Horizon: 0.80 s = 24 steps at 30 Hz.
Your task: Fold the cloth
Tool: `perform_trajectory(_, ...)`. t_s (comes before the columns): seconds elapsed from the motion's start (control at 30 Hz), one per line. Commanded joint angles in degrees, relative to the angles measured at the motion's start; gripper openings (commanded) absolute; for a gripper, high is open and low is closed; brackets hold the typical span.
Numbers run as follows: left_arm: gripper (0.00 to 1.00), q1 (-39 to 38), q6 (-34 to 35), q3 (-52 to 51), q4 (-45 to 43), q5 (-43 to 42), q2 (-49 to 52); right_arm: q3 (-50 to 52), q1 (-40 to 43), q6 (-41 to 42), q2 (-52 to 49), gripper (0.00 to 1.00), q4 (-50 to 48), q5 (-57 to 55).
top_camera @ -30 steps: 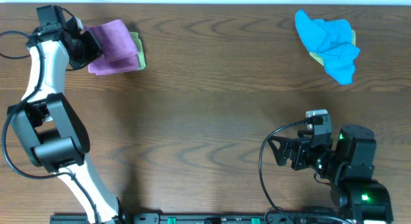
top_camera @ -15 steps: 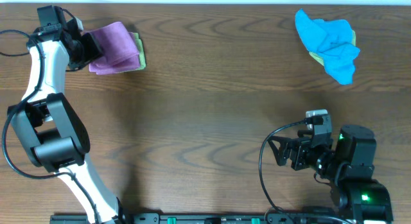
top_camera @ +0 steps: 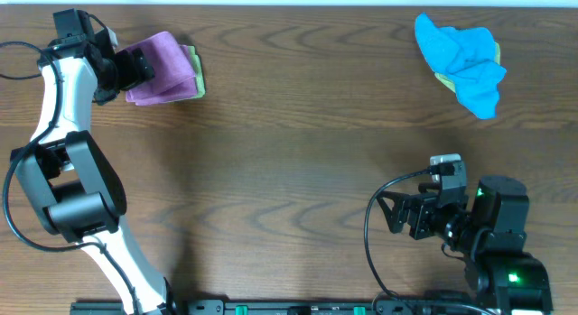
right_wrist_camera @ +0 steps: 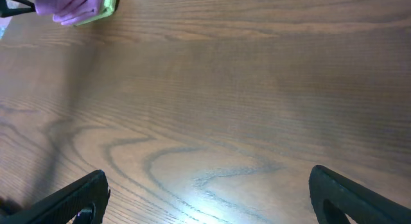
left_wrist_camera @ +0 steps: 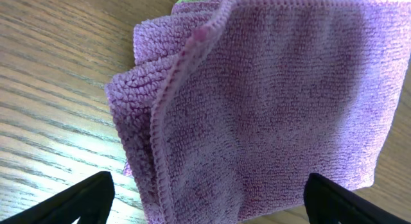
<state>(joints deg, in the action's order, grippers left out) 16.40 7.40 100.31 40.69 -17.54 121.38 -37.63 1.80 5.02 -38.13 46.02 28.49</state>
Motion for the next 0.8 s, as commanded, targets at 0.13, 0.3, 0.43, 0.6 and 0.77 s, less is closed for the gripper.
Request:
perform_trajectory(0.13,0.98,0.2,-0.6,1.1,0.3,1.4,-5.1,0.5,0.6,0.5,0.3,0.99,0.1,0.2)
perform_trajectory(0.3,0.98,0.2,-0.3,1.1,0.7,1.4,-8.4,0.5,0.6,0.5,0.3,0.99,0.1,0.2)
perform_trajectory(0.43,0.66,0.2,3.0,1.1,-1.0,-0.2,-9.9,0.5,0.6,0.5,0.3,0.99,0.1,0.2)
perform_trajectory(0.6,0.14,-0.5,9.2,1.1,-5.6,-5.0,-9.3,0.5,0.6,0.5,0.3,0.99,0.1,0.2)
perform_trajectory(0.77,0.06,-3.4,13.4,1.1,-11.6,-4.5,-7.5,0.5,0.6,0.5,0.3,0.99,0.1,0.2)
